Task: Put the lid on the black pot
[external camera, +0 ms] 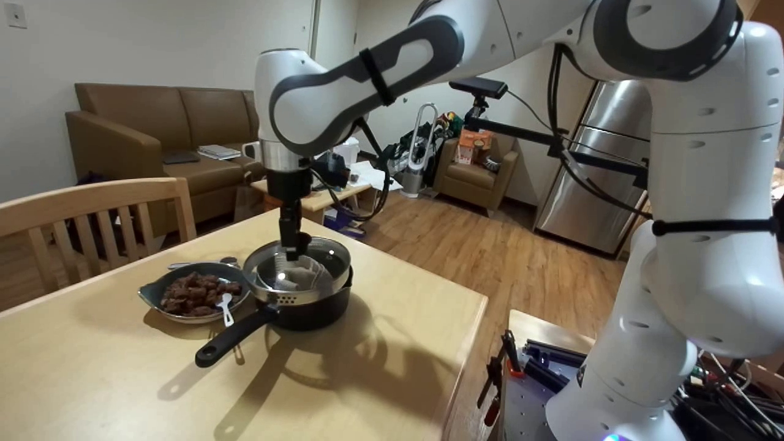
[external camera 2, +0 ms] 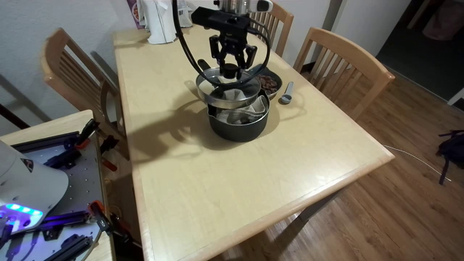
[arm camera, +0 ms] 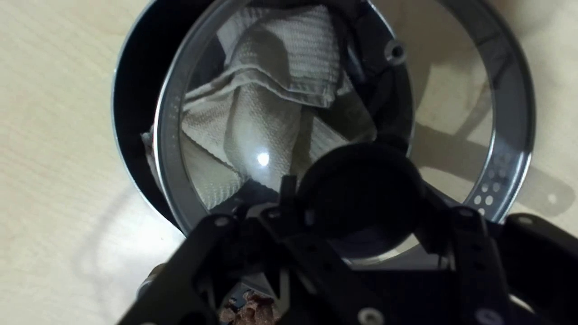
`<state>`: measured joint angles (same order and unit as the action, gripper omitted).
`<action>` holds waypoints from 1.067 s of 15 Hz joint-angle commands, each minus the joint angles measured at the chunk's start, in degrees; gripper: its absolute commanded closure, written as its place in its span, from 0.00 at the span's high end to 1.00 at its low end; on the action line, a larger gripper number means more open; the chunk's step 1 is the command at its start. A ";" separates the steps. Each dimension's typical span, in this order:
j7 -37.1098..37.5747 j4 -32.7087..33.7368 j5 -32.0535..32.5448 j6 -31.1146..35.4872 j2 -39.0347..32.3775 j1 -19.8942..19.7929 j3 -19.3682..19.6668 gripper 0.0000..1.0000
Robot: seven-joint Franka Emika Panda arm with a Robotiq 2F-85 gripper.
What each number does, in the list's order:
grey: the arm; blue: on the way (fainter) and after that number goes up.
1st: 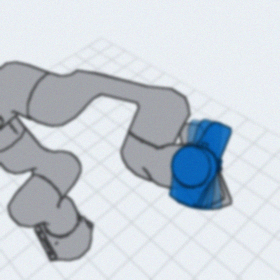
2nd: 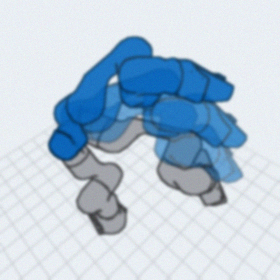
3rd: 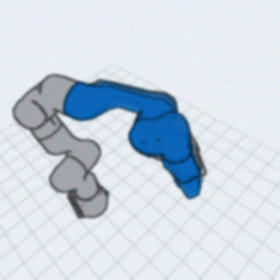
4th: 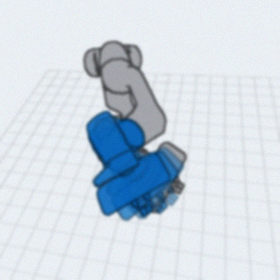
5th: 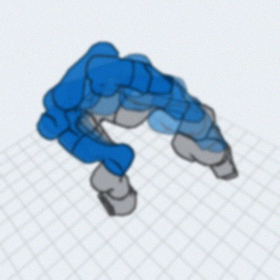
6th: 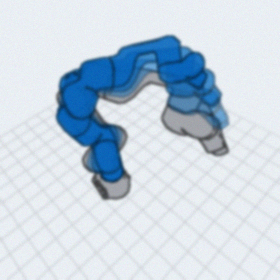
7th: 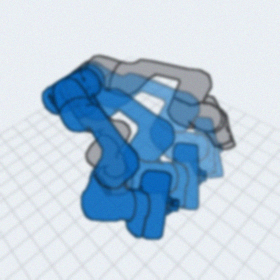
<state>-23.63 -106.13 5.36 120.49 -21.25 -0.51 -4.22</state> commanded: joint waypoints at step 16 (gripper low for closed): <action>-1.08 -12.06 1.57 14.51 6.29 -2.14 3.53 0.34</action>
<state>-22.93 -116.39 7.51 132.05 -16.38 -1.46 0.03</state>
